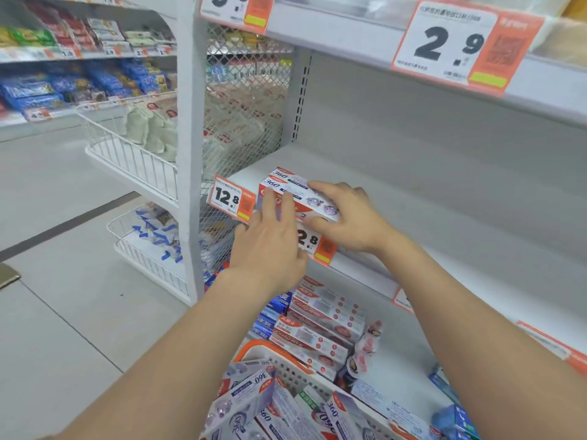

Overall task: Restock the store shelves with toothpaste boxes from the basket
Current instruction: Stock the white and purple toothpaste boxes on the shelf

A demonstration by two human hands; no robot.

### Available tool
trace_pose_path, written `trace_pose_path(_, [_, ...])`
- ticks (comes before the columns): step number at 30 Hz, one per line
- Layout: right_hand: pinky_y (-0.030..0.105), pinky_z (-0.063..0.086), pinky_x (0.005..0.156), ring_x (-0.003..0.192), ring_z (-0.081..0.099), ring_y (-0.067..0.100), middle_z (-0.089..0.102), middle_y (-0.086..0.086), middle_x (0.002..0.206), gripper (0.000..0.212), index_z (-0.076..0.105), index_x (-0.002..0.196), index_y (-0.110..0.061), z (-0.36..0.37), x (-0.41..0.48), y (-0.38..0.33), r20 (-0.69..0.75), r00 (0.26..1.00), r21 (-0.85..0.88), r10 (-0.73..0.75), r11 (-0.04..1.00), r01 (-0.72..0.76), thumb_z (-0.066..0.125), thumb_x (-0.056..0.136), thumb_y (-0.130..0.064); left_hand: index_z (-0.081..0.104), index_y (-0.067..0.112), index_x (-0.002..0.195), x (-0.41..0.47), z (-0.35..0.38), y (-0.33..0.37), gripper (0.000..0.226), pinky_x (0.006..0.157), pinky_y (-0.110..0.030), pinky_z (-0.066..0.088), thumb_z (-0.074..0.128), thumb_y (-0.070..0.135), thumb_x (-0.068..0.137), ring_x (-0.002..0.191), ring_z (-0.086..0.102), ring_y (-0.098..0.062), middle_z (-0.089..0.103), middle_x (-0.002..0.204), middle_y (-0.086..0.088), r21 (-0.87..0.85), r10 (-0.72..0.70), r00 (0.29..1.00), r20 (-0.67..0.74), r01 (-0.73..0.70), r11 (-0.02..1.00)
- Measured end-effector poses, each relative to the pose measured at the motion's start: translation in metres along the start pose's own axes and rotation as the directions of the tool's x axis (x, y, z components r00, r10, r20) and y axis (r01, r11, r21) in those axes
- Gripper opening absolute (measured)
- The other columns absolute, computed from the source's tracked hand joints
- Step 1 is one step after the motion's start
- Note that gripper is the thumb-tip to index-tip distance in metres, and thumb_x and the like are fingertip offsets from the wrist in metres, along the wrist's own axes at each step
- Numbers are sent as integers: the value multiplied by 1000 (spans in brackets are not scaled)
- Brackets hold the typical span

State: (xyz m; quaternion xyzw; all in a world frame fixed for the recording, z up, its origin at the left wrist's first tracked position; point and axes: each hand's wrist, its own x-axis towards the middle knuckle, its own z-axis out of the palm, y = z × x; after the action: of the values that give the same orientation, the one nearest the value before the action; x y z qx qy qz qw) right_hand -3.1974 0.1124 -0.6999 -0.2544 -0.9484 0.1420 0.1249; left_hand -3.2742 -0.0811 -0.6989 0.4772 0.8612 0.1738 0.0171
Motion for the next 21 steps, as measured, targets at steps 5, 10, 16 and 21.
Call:
trace_pose_path(5, [57, 40, 108, 122, 47, 36, 57, 1, 129, 85, 41, 150, -47, 6, 26, -32, -23, 1000, -18, -17, 1000, 16, 52, 73, -82, -11, 5, 162, 1, 0, -16, 102, 114, -57, 34, 58, 42, 96, 150, 30, -44, -15, 171, -21, 49, -137, 984, 115, 133, 990])
trace_pose_path(10, [53, 41, 103, 128, 44, 37, 53, 5, 138, 71, 39, 149, -45, 16, 50, -63, -39, 999, -86, -13, 996, 10, 64, 87, -70, 13, 5, 159, 1, -1, -21, 86, 112, -55, 37, 55, 48, 98, 144, 33, -46, 9, 167, -22, 138, -177, 948, 266, 144, 980])
trace_pose_path(16, [52, 37, 103, 129, 46, 36, 53, 10, 138, 73, 37, 153, -40, 15, 50, -74, -13, 1000, -192, -10, 981, 8, 55, 91, -73, 27, 8, 154, -3, 1, -21, 75, 112, -54, 36, 52, 53, 100, 143, 36, -42, 34, 154, -19, 220, -184, 891, 414, 98, 970])
trace_pose_path(21, [45, 41, 94, 115, 49, 32, 55, 9, 125, 47, 59, 134, -21, 15, -9, -84, -409, 887, -170, -213, 973, 155, 57, 92, -43, 36, 13, 150, -12, 0, -19, 59, 103, -49, 44, 51, 45, 103, 132, 48, -39, 47, 143, -15, 206, -80, 848, 524, -35, 978])
